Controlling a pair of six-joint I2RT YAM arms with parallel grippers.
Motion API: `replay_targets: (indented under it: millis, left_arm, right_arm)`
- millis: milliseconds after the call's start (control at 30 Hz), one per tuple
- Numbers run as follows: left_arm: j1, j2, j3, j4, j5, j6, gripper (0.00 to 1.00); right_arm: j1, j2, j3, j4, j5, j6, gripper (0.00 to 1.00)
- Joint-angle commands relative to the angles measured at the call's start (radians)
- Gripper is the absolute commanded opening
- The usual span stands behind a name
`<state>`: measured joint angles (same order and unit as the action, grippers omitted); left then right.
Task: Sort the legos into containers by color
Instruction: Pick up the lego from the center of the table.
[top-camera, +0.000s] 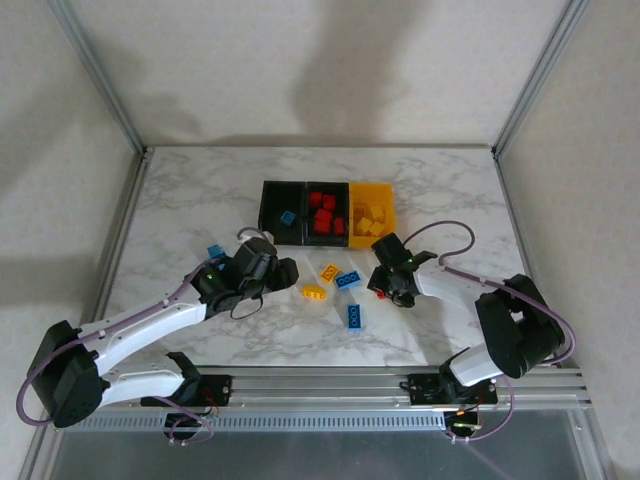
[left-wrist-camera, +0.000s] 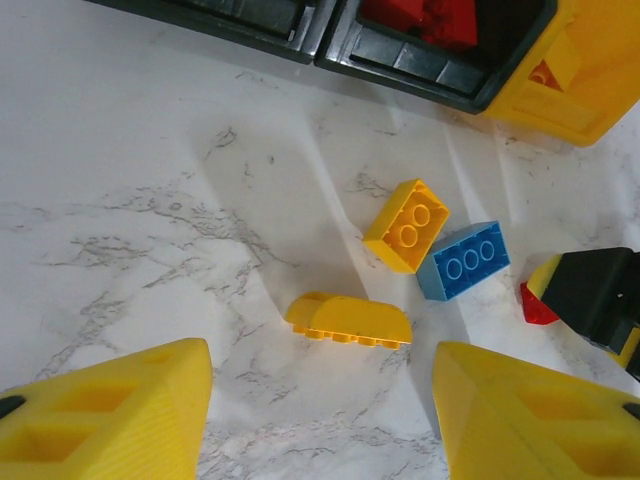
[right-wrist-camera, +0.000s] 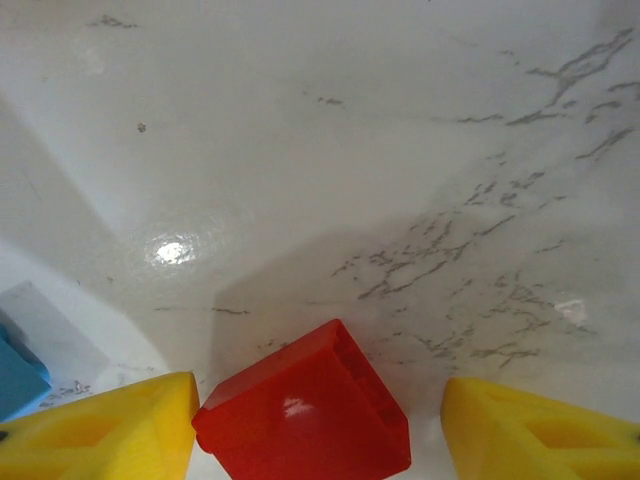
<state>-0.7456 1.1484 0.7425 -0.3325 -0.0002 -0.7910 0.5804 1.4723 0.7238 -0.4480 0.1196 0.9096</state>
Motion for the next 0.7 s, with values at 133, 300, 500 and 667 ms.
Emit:
replay_targets:
  millis: [133, 300, 500, 667]
  left_arm:
    - [-0.007, -0.024, -0.026, 0.01, -0.022, -0.02, 0.6]
    - [-0.008, -0.024, -0.03, 0.013, -0.024, -0.023, 0.6]
    - [-0.008, -0.031, -0.036, 0.012, -0.026, -0.033, 0.6]
    - [-0.008, -0.053, -0.037, 0.007, -0.043, -0.039, 0.6]
  right_arm:
    - [0.001, 0.029, 0.014, -0.022, 0.011, 0.006, 0.61]
    - [0.002, 0.035, 0.022, -0.02, 0.006, -0.003, 0.56]
    - [0.004, 0.039, 0.03, -0.013, 0.0, -0.015, 0.49]
    - [0.015, 0.009, 0.052, -0.03, 0.008, -0.021, 0.46]
